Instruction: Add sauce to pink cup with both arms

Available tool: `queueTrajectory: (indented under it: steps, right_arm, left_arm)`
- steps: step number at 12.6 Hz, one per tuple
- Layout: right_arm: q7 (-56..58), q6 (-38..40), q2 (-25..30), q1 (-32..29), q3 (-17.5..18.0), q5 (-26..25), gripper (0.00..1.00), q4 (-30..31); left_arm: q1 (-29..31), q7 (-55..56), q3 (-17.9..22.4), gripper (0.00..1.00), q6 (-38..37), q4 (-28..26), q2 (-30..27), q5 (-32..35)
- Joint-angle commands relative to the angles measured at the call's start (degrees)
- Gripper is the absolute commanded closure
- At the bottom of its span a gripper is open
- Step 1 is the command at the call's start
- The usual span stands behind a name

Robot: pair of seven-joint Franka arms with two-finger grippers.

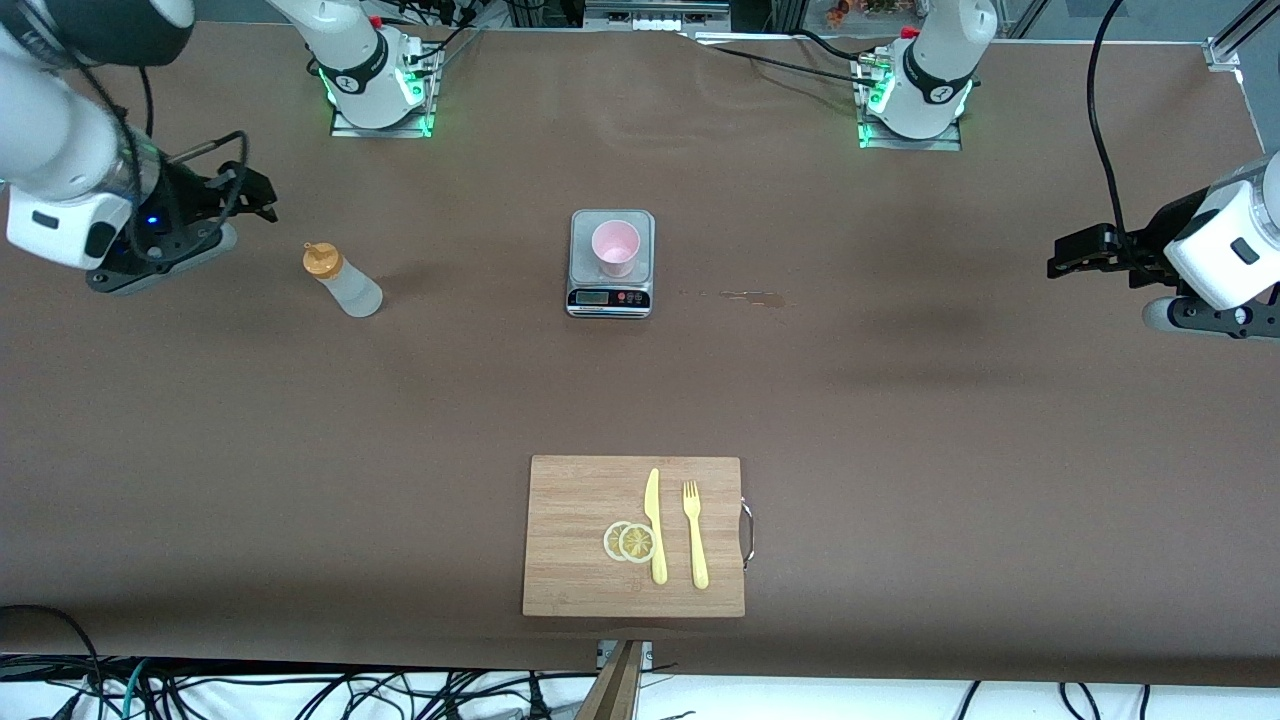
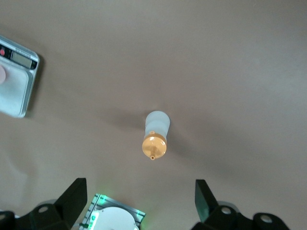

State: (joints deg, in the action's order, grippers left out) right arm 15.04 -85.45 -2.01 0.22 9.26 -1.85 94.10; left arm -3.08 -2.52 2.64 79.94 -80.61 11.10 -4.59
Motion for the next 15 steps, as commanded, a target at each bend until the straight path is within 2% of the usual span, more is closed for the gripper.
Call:
queueTrajectory:
  steps: [1, 4, 5, 7, 10, 15]
  right_arm:
    - [-0.98, -1.37, -1.42, -0.93, -1.52, 0.70, 0.00, -2.52]
    - [-2.21, -0.60, -0.02, -1.19, -1.96, 2.20, 0.00, -2.17]
    - [-2.21, -1.12, 1.38, -1.10, -3.79, 3.25, 0.00, -0.69]
    - [-5.26, -2.61, 5.24, -1.19, -4.60, 3.09, 0.00, 3.44]
    - [-12.91, -1.74, 4.82, -0.40, -4.52, 1.25, 0.00, 3.37]
    - [-12.76, -2.26, 3.59, 0.04, -4.69, 1.24, 0.00, 0.30]
  left_arm:
    - [0.00, -1.00, 0.08, 0.00, -1.45, 2.21, 1.03, 0.54]
    - [0.00, -1.00, 0.08, 0.00, -1.45, 2.30, 1.03, 0.54]
    - [0.00, -1.00, 0.08, 0.00, -1.45, 2.30, 1.03, 0.54]
    - [-0.09, -1.00, 0.08, 0.00, -1.45, 2.30, 1.03, 0.63]
    - [0.00, -1.00, 0.08, 0.00, -1.45, 2.30, 1.03, 0.63]
    - [0.09, -1.00, 0.17, 0.00, -1.45, 2.21, 1.03, 0.63]
